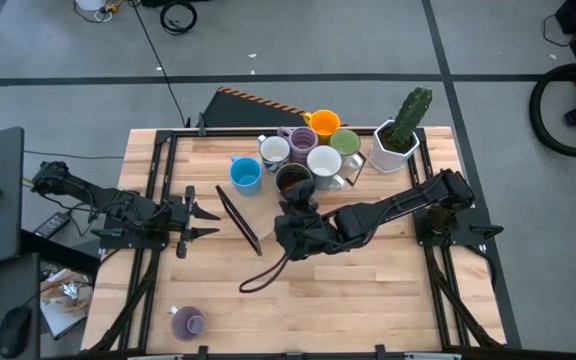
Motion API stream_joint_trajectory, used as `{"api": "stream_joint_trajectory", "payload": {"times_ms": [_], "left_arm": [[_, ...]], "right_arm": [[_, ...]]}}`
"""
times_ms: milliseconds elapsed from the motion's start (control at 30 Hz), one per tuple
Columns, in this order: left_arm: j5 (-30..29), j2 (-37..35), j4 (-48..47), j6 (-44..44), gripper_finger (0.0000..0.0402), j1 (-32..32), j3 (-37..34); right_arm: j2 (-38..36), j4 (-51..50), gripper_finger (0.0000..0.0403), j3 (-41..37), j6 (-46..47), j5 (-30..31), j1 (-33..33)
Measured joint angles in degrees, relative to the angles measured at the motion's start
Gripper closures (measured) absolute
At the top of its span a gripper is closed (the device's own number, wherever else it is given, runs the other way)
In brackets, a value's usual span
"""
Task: Place coffee mugs
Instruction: Put the green patterned mug on the shelf
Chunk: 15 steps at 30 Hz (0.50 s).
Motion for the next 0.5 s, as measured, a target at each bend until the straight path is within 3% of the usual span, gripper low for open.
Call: {"api": "stream_joint_trajectory", "payload": {"times_ms": [500], "left_arm": [[0.0, 0.0, -0.5, 0.0, 0.026, 0.0, 0.0]], "right_arm": [[-0.1, -0.6, 0.025, 0.0, -1.0, 1.5, -0.8]]}}
